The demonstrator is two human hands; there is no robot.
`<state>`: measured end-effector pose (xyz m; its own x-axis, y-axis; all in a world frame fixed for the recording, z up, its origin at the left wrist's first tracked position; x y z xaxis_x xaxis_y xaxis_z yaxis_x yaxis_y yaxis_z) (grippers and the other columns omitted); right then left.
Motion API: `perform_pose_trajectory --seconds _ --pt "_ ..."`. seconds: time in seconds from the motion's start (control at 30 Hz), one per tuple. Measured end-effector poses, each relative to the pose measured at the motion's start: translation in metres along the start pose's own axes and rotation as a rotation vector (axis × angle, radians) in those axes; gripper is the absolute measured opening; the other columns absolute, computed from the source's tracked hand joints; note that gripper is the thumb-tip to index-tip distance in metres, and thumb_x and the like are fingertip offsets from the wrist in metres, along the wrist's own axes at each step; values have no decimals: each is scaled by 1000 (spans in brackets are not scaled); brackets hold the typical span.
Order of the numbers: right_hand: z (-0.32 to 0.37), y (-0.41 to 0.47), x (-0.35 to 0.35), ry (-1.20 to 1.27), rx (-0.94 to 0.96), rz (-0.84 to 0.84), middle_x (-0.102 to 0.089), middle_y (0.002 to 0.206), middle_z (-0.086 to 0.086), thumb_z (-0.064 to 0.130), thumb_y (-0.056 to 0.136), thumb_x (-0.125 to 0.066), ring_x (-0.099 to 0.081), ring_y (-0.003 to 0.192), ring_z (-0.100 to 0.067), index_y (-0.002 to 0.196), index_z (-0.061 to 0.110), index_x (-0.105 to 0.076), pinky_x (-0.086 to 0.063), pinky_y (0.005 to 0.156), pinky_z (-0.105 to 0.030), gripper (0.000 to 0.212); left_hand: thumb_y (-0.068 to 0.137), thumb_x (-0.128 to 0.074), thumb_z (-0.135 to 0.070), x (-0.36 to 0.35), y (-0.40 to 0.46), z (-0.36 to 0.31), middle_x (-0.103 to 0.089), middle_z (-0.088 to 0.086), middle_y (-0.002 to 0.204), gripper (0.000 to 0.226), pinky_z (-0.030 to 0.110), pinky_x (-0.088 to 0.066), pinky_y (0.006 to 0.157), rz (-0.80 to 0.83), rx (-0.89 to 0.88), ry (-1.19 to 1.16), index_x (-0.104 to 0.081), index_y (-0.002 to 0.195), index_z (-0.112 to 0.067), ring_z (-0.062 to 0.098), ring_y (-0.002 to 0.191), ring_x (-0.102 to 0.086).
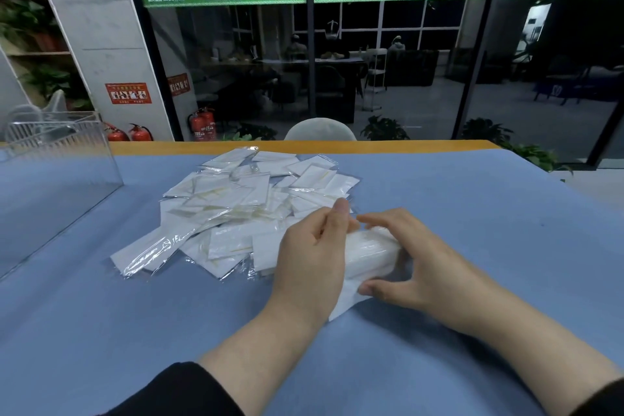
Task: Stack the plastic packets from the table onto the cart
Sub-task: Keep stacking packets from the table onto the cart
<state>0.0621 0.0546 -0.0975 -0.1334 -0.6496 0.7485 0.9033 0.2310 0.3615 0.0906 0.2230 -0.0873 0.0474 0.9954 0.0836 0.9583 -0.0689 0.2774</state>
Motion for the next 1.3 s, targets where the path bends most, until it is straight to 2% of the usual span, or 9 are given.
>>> perform_pose_trajectory --seconds 0.23,0.37,0.47,0.77,0.93,1.0,1.17,1.23,1.3 --pt "1 -1 0 -11 41 17 -47 124 29 25 83 -74 -51 120 0 132 50 -48 -40 96 -16 62 100 -40 -53 -1 3 1 -69 -16 78 46 11 -42 75 -29 -59 -12 -69 82 -23 -2 82 -62" --pt "1 -3 7 -34 54 -64 -55 118 21 27 82 -69 -58 107 -10 123 49 -55 -47 87 -27 49 90 -30 -76 14 12 -1 -71 -4 93 62 23 -48 87 11 -63 -52 -71 97 -30 6 91 -66" --pt "1 -6 10 -37 70 -122 -56 116 19 23 84 -74 -58 107 -9 121 46 -57 -45 86 -21 46 92 -23 -79 22 14 -3 -71 -3 103 66 31 -48 95 -35 -32 -131 -67 111 -34 8 99 -66" --pt "-4 -7 6 110 -56 -44 -44 121 32 17 83 -78 -46 122 3 128 46 -46 -35 93 -5 62 80 -25 -78 -3 4 3 -67 -13 110 69 35 -45 106 11 86 -84 -65 115 -35 8 110 -61" --pt "-9 -5 10 124 -151 -85 -48 118 32 19 83 -77 -51 110 5 124 49 -48 -40 83 -8 58 104 -33 -54 -5 11 11 -64 -24 103 41 16 -41 90 60 86 -13 -67 109 -32 -10 101 -56" --pt "-11 -5 10 135 -178 -71 -55 114 30 23 84 -78 -57 103 4 118 48 -55 -44 82 -15 48 106 -34 -48 -7 10 12 -64 -22 103 35 15 -39 83 98 47 27 -64 110 -31 -6 98 -56" --pt "-7 -7 14 74 -161 -51 -65 105 20 18 83 -75 -62 94 -7 106 44 -63 -53 81 -30 37 103 -41 -53 -6 8 10 -58 -15 119 24 23 -45 94 257 62 72 -55 119 -43 9 111 -55" --pt "-2 -10 22 31 -132 -91 -64 105 19 13 82 -75 -61 95 -8 105 42 -64 -51 81 -28 38 96 -58 -54 0 10 7 -55 -15 126 37 12 -48 85 393 50 85 -46 131 -48 5 108 -58" --pt "1 -15 32 24 -108 -129 -63 105 20 8 82 -76 -61 97 -7 107 39 -65 -48 79 -20 41 81 -76 -45 6 15 10 -52 -14 131 73 13 -48 92 519 -43 170 -35 141 -51 2 110 -60"
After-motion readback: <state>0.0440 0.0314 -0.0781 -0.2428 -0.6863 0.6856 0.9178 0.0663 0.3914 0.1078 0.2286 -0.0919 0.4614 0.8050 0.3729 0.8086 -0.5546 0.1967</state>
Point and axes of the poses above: each hand's wrist, its own y-axis towards the middle knuckle, its own x-axis out of the back of the hand, z = x × y, the point moved 3 cm from there along y, towards the middle knuckle
